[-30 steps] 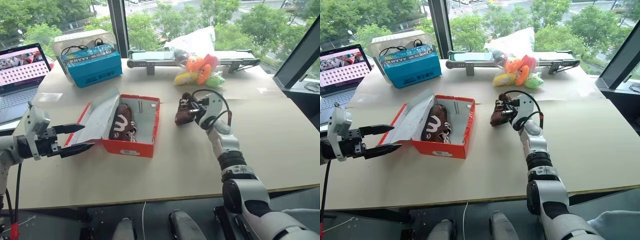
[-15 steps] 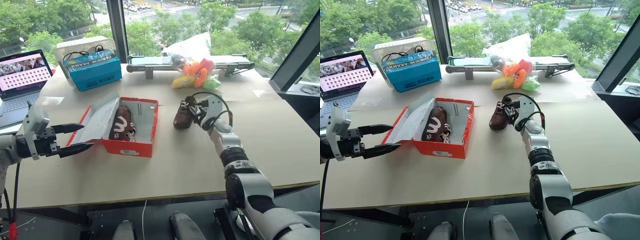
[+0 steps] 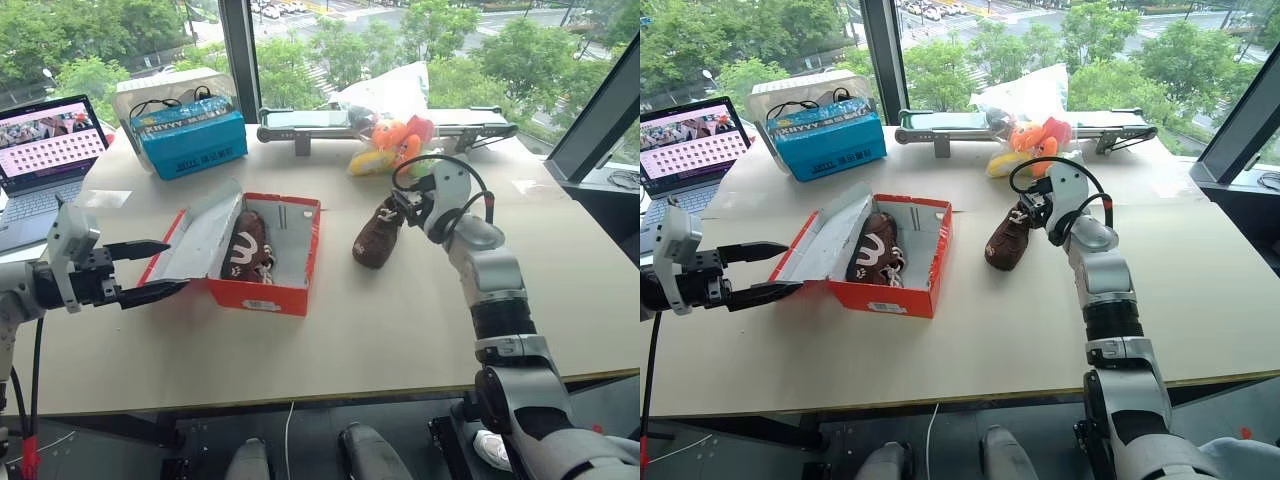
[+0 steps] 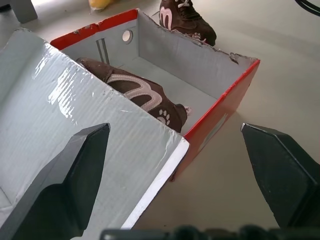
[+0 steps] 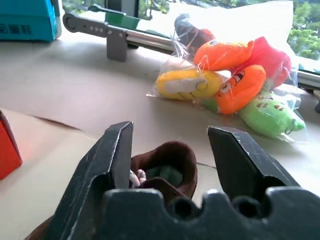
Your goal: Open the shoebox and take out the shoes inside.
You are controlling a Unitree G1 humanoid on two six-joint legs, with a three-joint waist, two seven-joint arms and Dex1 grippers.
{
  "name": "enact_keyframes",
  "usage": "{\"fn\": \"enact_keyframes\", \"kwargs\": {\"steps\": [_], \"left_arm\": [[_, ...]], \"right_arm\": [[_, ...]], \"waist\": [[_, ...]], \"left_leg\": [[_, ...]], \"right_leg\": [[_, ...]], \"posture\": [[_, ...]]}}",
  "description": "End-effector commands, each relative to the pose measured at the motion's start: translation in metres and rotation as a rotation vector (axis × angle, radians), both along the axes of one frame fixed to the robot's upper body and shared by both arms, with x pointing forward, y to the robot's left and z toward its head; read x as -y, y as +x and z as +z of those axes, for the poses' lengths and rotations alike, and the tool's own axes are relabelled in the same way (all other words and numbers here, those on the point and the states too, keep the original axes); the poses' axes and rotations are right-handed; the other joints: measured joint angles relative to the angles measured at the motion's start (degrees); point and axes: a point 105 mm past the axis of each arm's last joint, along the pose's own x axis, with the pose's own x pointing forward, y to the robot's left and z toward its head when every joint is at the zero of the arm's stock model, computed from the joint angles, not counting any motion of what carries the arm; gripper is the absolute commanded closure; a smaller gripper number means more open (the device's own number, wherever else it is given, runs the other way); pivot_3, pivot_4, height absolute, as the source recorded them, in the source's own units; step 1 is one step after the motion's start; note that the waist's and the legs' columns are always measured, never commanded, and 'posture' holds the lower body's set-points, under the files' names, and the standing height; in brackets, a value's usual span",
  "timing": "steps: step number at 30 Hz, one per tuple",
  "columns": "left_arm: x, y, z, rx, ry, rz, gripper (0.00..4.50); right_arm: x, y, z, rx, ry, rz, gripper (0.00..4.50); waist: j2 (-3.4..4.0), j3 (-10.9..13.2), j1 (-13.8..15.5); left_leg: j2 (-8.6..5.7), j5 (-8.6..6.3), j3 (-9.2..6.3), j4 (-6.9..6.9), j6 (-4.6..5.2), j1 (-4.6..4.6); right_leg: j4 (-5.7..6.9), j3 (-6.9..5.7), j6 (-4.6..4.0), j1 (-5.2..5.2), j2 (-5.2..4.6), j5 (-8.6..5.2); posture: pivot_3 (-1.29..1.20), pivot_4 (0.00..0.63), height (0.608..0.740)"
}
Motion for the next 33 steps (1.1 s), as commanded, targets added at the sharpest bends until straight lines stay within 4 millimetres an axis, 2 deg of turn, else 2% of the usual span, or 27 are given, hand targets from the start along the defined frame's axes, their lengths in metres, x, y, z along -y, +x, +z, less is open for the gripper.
{"fn": "enact_keyframes", "kwargs": {"steps": [1, 3, 5, 8, 11, 14, 17, 24, 33], "left_arm": [[0.000, 0.000, 0.008, 0.031, 0.012, -0.010, 0.00], [0.000, 0.000, 0.007, 0.027, 0.012, -0.013, 0.00], [0.001, 0.000, 0.006, 0.025, 0.012, -0.014, 0.00], [0.001, 0.001, 0.004, 0.023, 0.012, -0.017, 0.00], [0.002, 0.001, 0.004, 0.024, 0.008, -0.018, 0.00], [0.002, 0.000, 0.001, 0.023, 0.007, -0.018, 0.00], [0.002, 0.000, 0.001, 0.023, 0.005, -0.017, 0.00], [0.002, -0.001, -0.001, 0.022, 0.007, -0.018, 0.00], [0.003, -0.007, -0.003, 0.013, 0.008, -0.017, 0.00]], "right_arm": [[-0.051, -0.033, 0.049, 0.086, -0.083, 0.269, 1.61], [-0.090, -0.059, 0.054, 0.035, -0.191, 0.482, 1.61], [-0.102, -0.065, 0.054, -0.017, -0.241, 0.523, 1.61], [-0.123, -0.068, 0.062, -0.124, -0.157, 0.570, 1.61], [-0.143, -0.074, 0.064, -0.214, -0.060, 0.635, 0.86], [-0.161, -0.073, 0.047, -0.315, -0.042, 0.665, 0.03], [-0.175, -0.064, 0.022, -0.412, -0.075, 0.651, 0.03], [-0.201, -0.042, -0.013, -0.545, -0.094, 0.598, 0.03], [-0.226, -0.040, -0.021, -0.632, 0.001, 0.636, 0.03]], "waist": [[0.00, 0.0, 0.0], [0.03, 0.0, -0.1], [0.03, 0.0, -0.2], [0.03, 0.0, 0.2], [0.00, 0.0, 0.8], [0.01, 0.0, 1.3], [0.01, 0.0, 1.5], [0.01, 0.0, 1.2], [0.01, 0.0, 1.0]], "left_leg": [[0.00, 0.00, 0.01, 0.00, 0.00, 0.00], [0.01, 0.00, 0.01, -0.02, 0.00, -0.02], [0.03, 0.00, 0.03, -0.02, 0.00, -0.08], [0.06, 0.00, -0.02, -0.01, 0.00, -0.10], [0.05, 0.00, -0.03, 0.06, 0.00, -0.35], [0.05, 0.00, -0.03, 0.06, 0.01, -0.45], [0.05, 0.00, -0.05, 0.07, 0.00, -0.65], [0.05, 0.00, -0.09, 0.08, 0.00, -0.81], [0.04, 0.00, -0.13, 0.04, 0.00, -0.86]], "right_leg": [[0.01, 0.01, 0.00, -0.02, 0.01, 0.00], [0.04, 0.01, -0.01, -0.08, 0.02, -0.01], [0.18, 0.07, -0.05, -0.25, 0.05, -0.03], [0.23, -0.02, -0.10, -0.30, 0.09, -0.06], [0.22, -0.05, -0.11, -0.44, 0.06, -0.04], [0.22, -0.06, -0.12, -0.54, 0.06, -0.04], [0.20, -0.13, -0.21, -0.66, 0.04, 0.01], [0.20, -0.16, -0.36, -0.81, 0.04, 0.12], [0.18, -0.20, -0.43, -0.84, 0.03, 0.16]], "posture": [[0.00, 0.150, 0.736], [0.00, 0.150, 0.736], [0.00, 0.150, 0.736], [0.00, 0.150, 0.736], [0.00, 0.150, 0.736], [0.00, 0.150, 0.736], [0.00, 0.150, 0.736], [0.00, 0.150, 0.736], [0.00, 0.150, 0.736]]}}
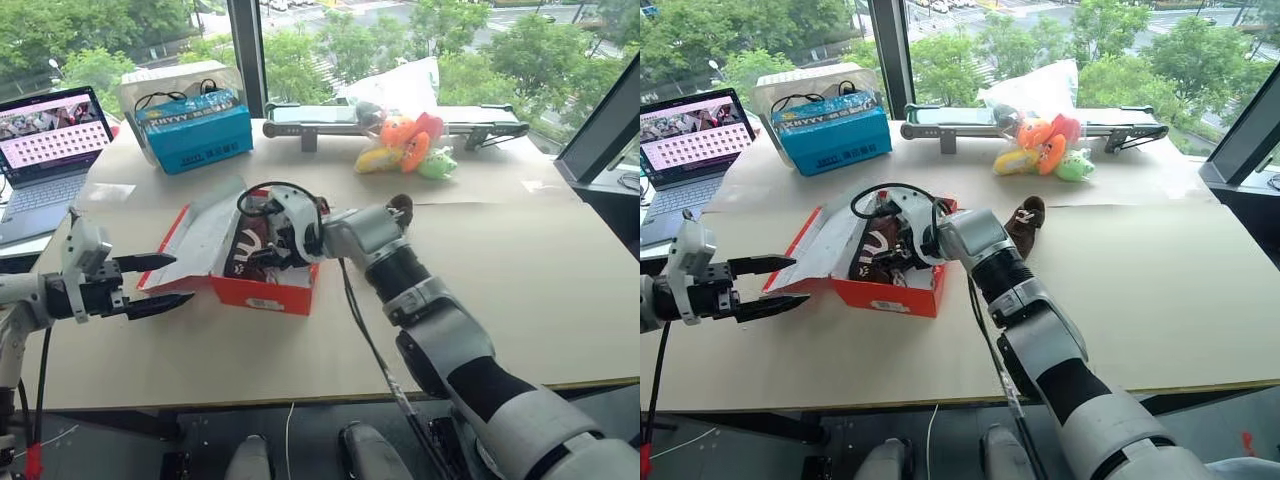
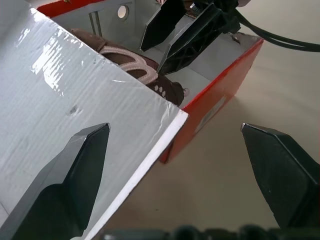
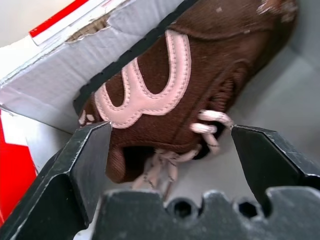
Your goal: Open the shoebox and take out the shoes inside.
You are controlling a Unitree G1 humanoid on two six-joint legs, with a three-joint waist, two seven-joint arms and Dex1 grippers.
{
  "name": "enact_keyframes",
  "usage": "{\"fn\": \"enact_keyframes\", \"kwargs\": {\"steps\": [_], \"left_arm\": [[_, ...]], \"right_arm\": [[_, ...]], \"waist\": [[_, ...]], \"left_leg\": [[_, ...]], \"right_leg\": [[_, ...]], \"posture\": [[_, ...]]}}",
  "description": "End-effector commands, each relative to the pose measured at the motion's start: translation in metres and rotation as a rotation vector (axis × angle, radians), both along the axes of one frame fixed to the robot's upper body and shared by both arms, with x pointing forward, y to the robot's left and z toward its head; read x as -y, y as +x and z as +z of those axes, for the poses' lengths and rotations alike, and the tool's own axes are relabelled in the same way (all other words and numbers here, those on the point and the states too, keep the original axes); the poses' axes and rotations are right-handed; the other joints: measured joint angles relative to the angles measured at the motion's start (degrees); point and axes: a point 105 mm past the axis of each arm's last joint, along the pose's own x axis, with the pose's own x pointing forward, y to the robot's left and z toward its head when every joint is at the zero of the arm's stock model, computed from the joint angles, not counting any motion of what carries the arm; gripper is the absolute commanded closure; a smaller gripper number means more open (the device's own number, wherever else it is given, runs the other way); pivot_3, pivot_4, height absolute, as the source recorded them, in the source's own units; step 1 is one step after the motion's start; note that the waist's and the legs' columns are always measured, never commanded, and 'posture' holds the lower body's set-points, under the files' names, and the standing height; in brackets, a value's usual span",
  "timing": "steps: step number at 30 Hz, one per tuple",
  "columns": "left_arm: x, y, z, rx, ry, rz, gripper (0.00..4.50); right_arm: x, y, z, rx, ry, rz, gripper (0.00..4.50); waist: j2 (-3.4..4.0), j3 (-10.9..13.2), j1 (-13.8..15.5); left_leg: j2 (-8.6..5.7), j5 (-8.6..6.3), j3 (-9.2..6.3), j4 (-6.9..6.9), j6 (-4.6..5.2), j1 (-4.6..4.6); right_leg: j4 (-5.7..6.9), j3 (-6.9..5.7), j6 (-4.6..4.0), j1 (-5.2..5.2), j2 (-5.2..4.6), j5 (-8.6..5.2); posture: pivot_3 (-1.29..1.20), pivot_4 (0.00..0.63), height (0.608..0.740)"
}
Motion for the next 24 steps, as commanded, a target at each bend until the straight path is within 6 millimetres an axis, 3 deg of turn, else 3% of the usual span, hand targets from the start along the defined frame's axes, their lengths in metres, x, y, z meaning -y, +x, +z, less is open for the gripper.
{"fn": "enact_keyframes", "kwargs": {"steps": [1, 7, 11, 21, 22, 24], "left_arm": [[0.001, -0.004, 0.013, 0.057, 0.002, -0.007, 0.00], [0.001, -0.005, 0.014, 0.054, 0.007, -0.006, 0.00], [0.002, -0.006, 0.013, 0.050, 0.012, -0.008, 0.00], [0.001, -0.010, 0.014, 0.048, 0.022, 0.002, 0.00], [0.001, -0.010, 0.013, 0.046, 0.027, 0.003, 0.00], [0.000, -0.011, 0.013, 0.044, 0.029, 0.006, 0.00]], "right_arm": [[-0.014, 0.004, 0.021, 0.024, 0.087, 0.004, 0.03], [-0.016, 0.013, 0.012, -0.006, 0.116, -0.055, 0.03], [-0.012, 0.017, -0.011, -0.033, 0.112, -0.096, 0.03], [0.001, 0.019, -0.045, -0.089, 0.098, -0.157, 0.03], [0.001, 0.019, -0.046, -0.092, 0.100, -0.158, 0.53], [0.001, 0.018, -0.047, -0.095, 0.103, -0.157, 1.08]], "waist": [[0.00, 0.0, 0.0], [0.00, 0.0, -0.1], [0.00, 0.0, -0.1], [-0.01, 0.0, -0.3], [-0.01, 0.0, -0.4], [-0.01, 0.0, -0.3]], "left_leg": [[0.00, 0.00, 0.00, 0.00, 0.00, 0.01], [0.01, 0.00, -0.03, -0.01, 0.00, 0.03], [0.01, 0.00, -0.03, -0.01, 0.00, 0.05], [0.01, 0.00, -0.05, 0.00, 0.00, 0.42], [0.01, 0.00, -0.04, 0.00, 0.00, 0.47], [0.00, 0.00, -0.05, 0.01, 0.00, 0.55]], "right_leg": [[0.00, 0.00, 0.00, 0.00, 0.00, 0.00], [0.00, -0.03, 0.00, 0.02, 0.01, 0.00], [0.00, -0.03, 0.00, 0.04, 0.02, 0.00], [0.04, -0.03, 0.26, 0.37, 0.02, -0.15], [0.04, -0.03, 0.26, 0.42, 0.02, -0.15], [0.05, -0.03, 0.26, 0.49, 0.02, -0.15]], "posture": [[0.00, 0.150, 0.736], [0.00, 0.150, 0.736], [0.00, 0.150, 0.736], [0.00, 0.150, 0.736], [0.00, 0.150, 0.736], [0.00, 0.150, 0.736]]}}
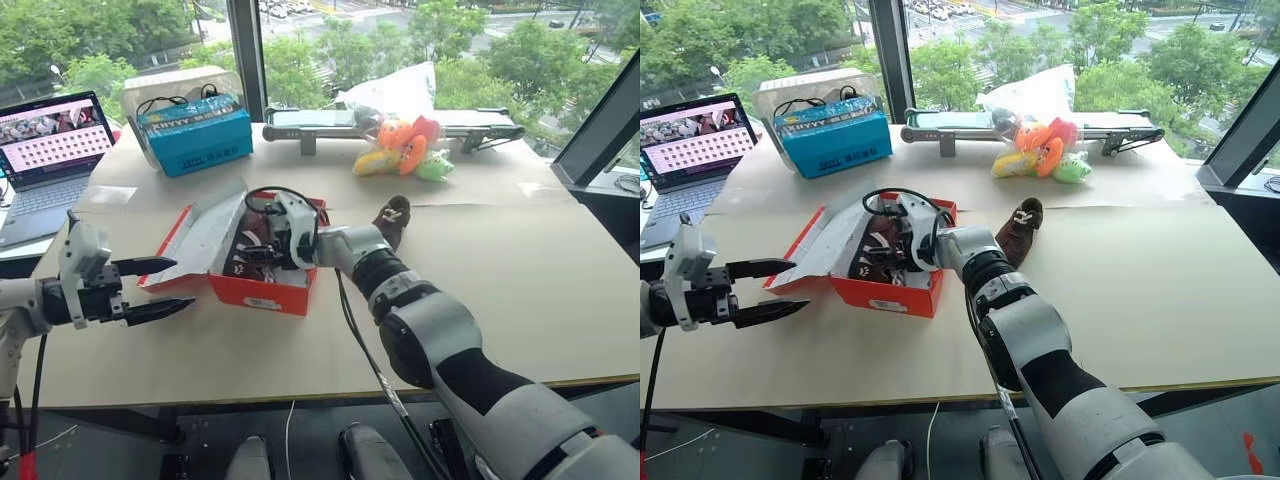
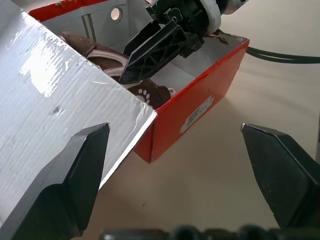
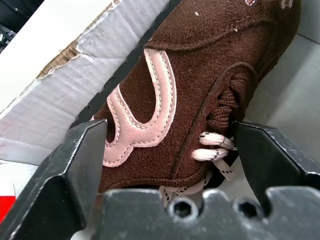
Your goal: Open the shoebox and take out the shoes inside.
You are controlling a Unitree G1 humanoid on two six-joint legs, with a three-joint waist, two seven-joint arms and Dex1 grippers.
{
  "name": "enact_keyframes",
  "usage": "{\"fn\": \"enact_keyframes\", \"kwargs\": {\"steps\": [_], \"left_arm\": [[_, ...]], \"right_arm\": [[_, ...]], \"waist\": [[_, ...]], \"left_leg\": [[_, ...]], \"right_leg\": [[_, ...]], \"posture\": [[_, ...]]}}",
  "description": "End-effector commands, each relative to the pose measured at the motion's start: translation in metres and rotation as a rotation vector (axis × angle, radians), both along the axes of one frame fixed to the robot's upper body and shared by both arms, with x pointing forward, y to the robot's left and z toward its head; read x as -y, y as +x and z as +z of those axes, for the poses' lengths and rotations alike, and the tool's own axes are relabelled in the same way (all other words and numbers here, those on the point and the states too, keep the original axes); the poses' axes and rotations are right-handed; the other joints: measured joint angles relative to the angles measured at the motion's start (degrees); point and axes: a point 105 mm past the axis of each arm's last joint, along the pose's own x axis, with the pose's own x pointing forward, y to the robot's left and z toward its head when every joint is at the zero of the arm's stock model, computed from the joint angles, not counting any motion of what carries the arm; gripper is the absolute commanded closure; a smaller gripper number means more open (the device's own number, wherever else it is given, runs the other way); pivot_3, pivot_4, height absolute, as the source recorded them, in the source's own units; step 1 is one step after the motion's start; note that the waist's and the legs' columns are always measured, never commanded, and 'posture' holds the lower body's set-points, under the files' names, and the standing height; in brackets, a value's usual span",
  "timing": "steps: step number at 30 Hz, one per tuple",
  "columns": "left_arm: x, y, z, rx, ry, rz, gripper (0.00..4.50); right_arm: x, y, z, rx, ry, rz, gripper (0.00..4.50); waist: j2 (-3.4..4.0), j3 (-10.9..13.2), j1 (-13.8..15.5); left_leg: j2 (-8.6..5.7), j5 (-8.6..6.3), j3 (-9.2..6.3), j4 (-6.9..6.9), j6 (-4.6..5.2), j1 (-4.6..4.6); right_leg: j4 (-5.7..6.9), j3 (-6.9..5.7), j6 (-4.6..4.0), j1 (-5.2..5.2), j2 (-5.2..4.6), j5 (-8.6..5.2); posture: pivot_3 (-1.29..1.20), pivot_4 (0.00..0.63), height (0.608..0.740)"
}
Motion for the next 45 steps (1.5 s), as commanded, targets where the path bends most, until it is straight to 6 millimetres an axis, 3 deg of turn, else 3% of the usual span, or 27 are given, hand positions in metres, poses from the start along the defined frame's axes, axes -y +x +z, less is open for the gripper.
{"fn": "enact_keyframes", "kwargs": {"steps": [1, 9, 16, 23, 31, 40, 45], "left_arm": [[-0.001, -0.002, 0.014, 0.042, 0.017, -0.001, 0.00], [-0.001, -0.003, 0.014, 0.041, 0.016, 0.002, 0.00], [-0.001, -0.003, 0.014, 0.038, 0.015, 0.001, 0.00], [0.000, -0.003, 0.013, 0.038, 0.013, 0.001, 0.00], [0.001, -0.001, 0.013, 0.040, 0.009, -0.004, 0.00], [0.003, 0.004, 0.011, 0.038, 0.006, -0.013, 0.00], [0.003, 0.006, 0.011, 0.039, 0.004, -0.019, 0.00]], "right_arm": [[0.009, 0.000, -0.021, -0.029, -0.065, -0.034, 1.41], [0.004, 0.000, -0.013, -0.022, -0.041, -0.027, 3.93], [0.004, 0.004, 0.002, -0.010, 0.001, -0.036, 3.93], [0.004, 0.005, 0.042, 0.010, 0.059, -0.012, 3.93], [0.016, 0.005, 0.061, 0.032, 0.069, -0.035, 3.93], [0.025, -0.009, 0.100, 0.077, 0.140, -0.045, 3.93], [0.023, -0.024, 0.110, 0.064, 0.177, -0.018, 3.93]], "waist": [[0.00, 0.0, 0.1], [0.01, 0.0, 0.4], [0.01, 0.0, 0.5], [0.03, 0.0, 0.5], [0.02, 0.0, 0.5], [0.01, 0.0, 0.4], [0.00, 0.0, 0.4]], "left_leg": [[0.00, 0.00, 0.00, 0.00, 0.00, 0.03], [0.00, 0.00, -0.03, -0.01, -0.01, 0.49], [0.00, 0.00, -0.05, -0.01, -0.01, 0.50], [0.00, 0.00, -0.06, -0.02, -0.01, 0.35], [0.01, 0.00, -0.06, -0.04, 0.00, -0.60], [0.00, 0.00, -0.03, -0.09, 0.00, -1.13], [0.00, 0.00, -0.02, -0.08, 0.00, -1.15]], "right_leg": [[0.00, 0.00, 0.00, 0.03, 0.00, 0.00], [-0.07, -0.03, -0.01, 0.51, -0.01, -0.01], [-0.08, -0.04, -0.01, 0.52, -0.01, -0.01], [-0.12, -0.04, -0.01, 0.39, -0.01, -0.02], [-0.08, -0.05, -0.31, -0.54, 0.00, 0.17], [0.01, -0.04, -0.37, -1.16, -0.01, 0.20], [0.01, -0.04, -0.38, -1.18, -0.01, 0.21]], "posture": [[0.00, 0.150, 0.736], [0.00, 0.150, 0.736], [0.00, 0.150, 0.736], [0.00, 0.150, 0.736], [0.00, 0.150, 0.736], [0.00, 0.150, 0.736], [0.00, 0.150, 0.736]]}}
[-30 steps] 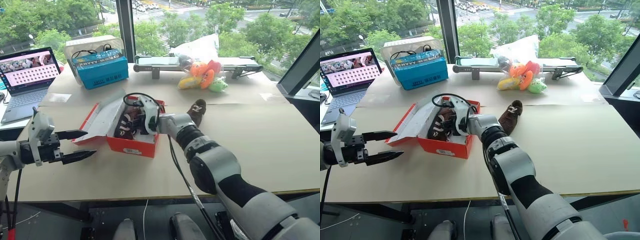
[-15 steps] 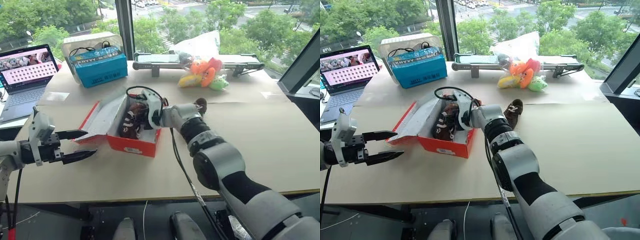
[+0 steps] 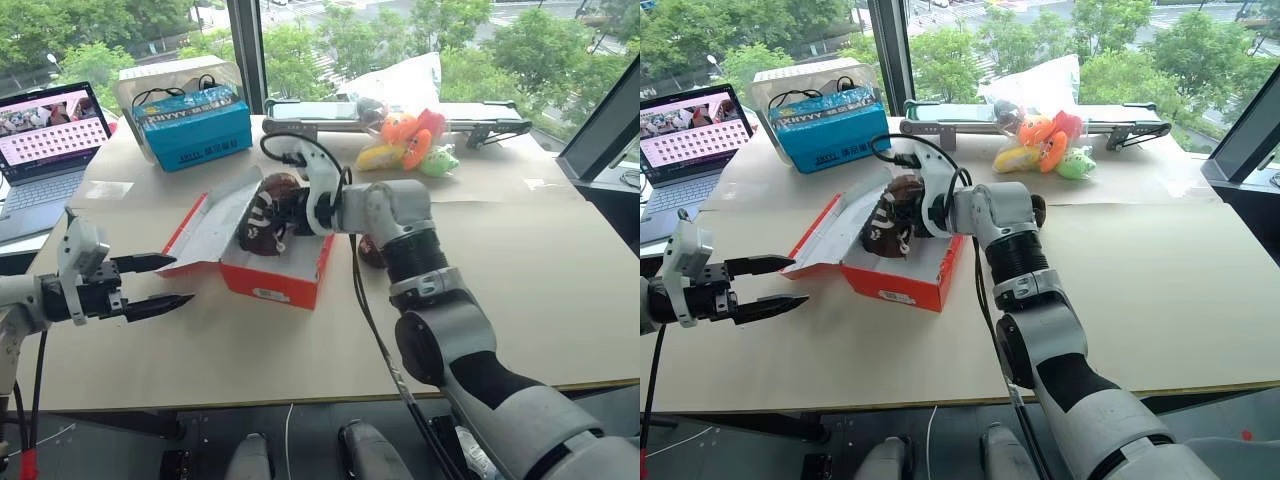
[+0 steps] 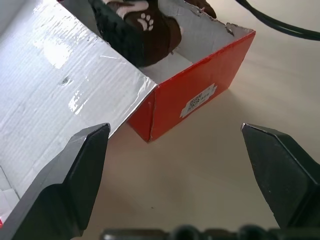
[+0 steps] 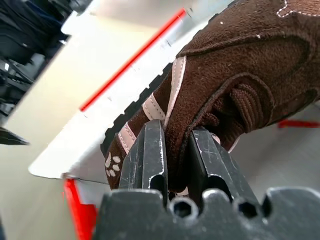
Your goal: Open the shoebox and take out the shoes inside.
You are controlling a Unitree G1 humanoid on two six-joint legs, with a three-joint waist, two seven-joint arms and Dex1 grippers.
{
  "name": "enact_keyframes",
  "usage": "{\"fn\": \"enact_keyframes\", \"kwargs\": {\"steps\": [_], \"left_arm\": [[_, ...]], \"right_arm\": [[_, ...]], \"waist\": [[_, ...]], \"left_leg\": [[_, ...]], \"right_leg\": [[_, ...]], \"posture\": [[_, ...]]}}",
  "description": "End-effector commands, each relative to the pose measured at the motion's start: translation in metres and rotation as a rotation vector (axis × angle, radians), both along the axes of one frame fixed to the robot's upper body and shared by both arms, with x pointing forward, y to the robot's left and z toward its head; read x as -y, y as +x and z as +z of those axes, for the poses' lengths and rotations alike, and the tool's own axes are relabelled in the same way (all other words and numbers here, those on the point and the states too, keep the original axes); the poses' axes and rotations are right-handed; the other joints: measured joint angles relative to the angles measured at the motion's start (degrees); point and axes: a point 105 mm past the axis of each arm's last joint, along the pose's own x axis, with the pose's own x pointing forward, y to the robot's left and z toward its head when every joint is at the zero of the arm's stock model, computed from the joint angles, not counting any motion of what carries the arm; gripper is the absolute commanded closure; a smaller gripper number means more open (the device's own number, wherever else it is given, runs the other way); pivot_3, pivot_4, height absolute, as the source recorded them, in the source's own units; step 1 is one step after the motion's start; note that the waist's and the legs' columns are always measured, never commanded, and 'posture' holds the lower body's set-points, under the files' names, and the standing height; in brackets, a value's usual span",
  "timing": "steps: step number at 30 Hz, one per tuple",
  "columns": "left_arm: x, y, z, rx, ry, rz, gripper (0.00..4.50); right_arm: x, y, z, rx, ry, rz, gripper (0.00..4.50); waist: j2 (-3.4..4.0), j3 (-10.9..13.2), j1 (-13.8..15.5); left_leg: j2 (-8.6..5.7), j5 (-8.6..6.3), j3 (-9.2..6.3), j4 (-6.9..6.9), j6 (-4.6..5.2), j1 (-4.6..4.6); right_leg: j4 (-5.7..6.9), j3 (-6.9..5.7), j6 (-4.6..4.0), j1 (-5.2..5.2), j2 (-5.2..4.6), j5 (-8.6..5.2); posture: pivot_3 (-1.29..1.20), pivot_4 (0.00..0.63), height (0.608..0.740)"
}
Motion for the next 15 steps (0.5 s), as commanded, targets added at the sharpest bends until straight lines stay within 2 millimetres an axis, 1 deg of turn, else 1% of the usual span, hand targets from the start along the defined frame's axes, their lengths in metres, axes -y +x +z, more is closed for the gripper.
{"fn": "enact_keyframes", "kwargs": {"steps": [1, 3, 6, 7, 9, 10, 13, 15], "left_arm": [[0.001, 0.001, 0.007, 0.035, 0.011, -0.017, 0.00], [0.002, 0.001, 0.007, 0.035, 0.012, -0.020, 0.00], [0.003, 0.000, 0.006, 0.034, 0.011, -0.024, 0.00], [0.003, 0.000, 0.006, 0.033, 0.011, -0.024, 0.00], [0.003, 0.000, 0.004, 0.029, 0.010, -0.025, 0.00], [0.003, 0.000, 0.003, 0.028, 0.008, -0.026, 0.00], [0.005, -0.001, 0.001, 0.023, 0.002, -0.030, 0.00], [0.006, 0.000, -0.001, 0.020, -0.002, -0.033, 0.00]], "right_arm": [[-0.003, -0.013, 0.023, 0.029, 0.071, 0.036, 3.93], [0.002, -0.017, 0.033, 0.029, 0.105, 0.032, 3.93], [0.027, -0.017, 0.057, 0.064, 0.142, -0.025, 3.93], [0.042, -0.015, 0.065, 0.086, 0.139, -0.068, 3.93], [0.067, -0.015, 0.076, 0.114, 0.126, -0.133, 3.93], [0.082, -0.015, 0.081, 0.127, 0.111, -0.172, 3.93], [0.118, -0.017, 0.085, 0.135, 0.050, -0.263, 3.93], [0.138, -0.019, 0.084, 0.125, 0.003, -0.310, 3.93]], "waist": [[0.00, 0.0, 0.0], [0.00, 0.0, 0.0], [0.00, 0.0, 0.1], [0.00, 0.0, 0.2], [0.00, 0.0, 0.8], [0.00, 0.0, 1.0], [0.00, 0.0, 1.3], [0.01, 0.0, 1.4]], "left_leg": [[0.00, 0.00, 0.00, 0.00, 0.00, 0.00], [0.00, 0.00, 0.00, 0.00, 0.00, -0.01], [0.00, 0.00, -0.01, 0.01, 0.00, -0.06], [0.00, 0.00, -0.01, 0.03, 0.00, -0.08], [-0.03, 0.00, -0.03, 0.07, 0.00, -0.17], [-0.05, 0.00, -0.02, 0.11, 0.00, -0.20], [-0.07, 0.00, 0.02, 0.11, 0.00, -0.21], [-0.06, 0.00, 0.01, 0.10, 0.00, -0.20]], "right_leg": [[0.00, 0.00, 0.00, 0.00, 0.00, 0.00], [0.01, 0.00, 0.00, -0.01, 0.00, 0.00], [0.00, -0.01, -0.01, -0.03, 0.00, 0.01], [0.00, -0.02, -0.01, -0.03, -0.01, 0.01], [-0.03, -0.10, 0.01, -0.03, -0.08, 0.01], [-0.06, -0.11, 0.03, -0.03, -0.12, 0.01], [-0.08, -0.08, 0.06, -0.04, -0.14, 0.03], [-0.07, -0.07, 0.05, -0.06, -0.12, 0.02]], "posture": [[0.00, 0.150, 0.736], [0.00, 0.150, 0.736], [0.00, 0.150, 0.736], [0.00, 0.150, 0.736], [0.00, 0.150, 0.736], [0.00, 0.150, 0.736], [0.00, 0.150, 0.736], [0.00, 0.150, 0.736]]}}
